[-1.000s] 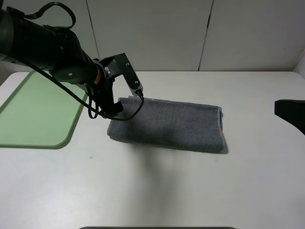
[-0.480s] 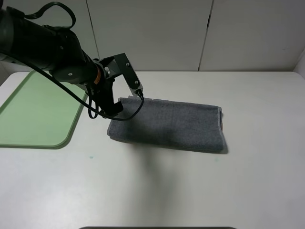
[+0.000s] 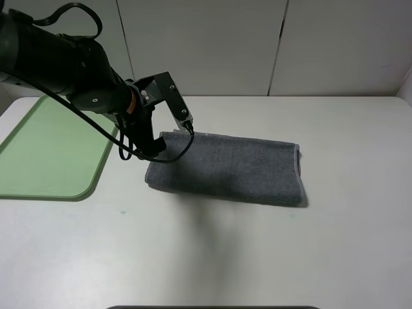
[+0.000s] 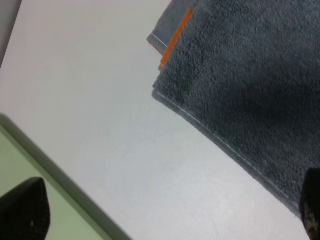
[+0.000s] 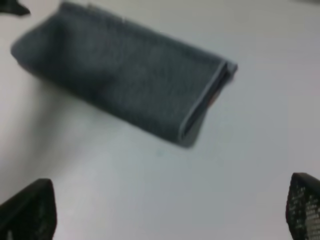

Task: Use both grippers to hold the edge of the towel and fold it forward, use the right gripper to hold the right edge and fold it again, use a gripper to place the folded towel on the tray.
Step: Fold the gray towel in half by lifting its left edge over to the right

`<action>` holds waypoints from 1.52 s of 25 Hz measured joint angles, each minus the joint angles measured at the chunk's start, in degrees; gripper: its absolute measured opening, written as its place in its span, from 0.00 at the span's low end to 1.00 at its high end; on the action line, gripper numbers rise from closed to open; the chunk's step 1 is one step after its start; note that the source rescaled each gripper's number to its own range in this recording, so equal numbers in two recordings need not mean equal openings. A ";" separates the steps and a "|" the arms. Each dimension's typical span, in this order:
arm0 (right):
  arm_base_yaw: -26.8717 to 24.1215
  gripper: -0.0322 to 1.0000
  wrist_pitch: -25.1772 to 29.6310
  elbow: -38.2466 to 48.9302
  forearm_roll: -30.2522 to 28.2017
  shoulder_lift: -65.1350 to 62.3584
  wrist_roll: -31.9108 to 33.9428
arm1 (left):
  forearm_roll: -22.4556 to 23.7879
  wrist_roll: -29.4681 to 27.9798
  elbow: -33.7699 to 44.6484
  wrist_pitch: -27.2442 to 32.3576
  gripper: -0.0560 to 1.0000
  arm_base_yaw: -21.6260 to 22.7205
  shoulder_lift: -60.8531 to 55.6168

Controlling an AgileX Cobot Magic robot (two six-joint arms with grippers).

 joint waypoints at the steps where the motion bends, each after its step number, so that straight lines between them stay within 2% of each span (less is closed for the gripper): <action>1: 0.00 1.00 0.05 0.00 0.07 -0.90 0.00 | 0.00 0.00 0.00 0.00 1.00 0.00 0.00; 12: -0.24 1.00 0.18 -0.04 0.20 -1.53 -0.18 | 0.00 0.00 0.00 0.02 1.00 0.00 -0.74; 15: -2.90 1.00 0.18 -0.04 0.26 -1.53 -0.18 | 0.00 0.00 0.00 0.07 1.00 0.00 -1.66; 22: -12.93 1.00 0.18 -0.04 0.25 -1.53 -0.18 | 0.00 -1.04 0.00 0.38 1.00 0.00 -2.27; 29: -14.75 1.00 0.18 -0.04 0.31 -1.53 -0.18 | 0.00 -11.24 0.00 1.50 1.00 0.00 -2.27; 34: -14.75 1.00 0.12 -0.04 0.31 -1.53 -0.18 | -0.18 -23.75 0.00 1.78 1.00 0.00 -2.27; 38: -14.75 1.00 0.12 -0.04 0.31 -1.53 -0.18 | -3.79 -33.54 0.00 3.73 1.00 0.00 -2.27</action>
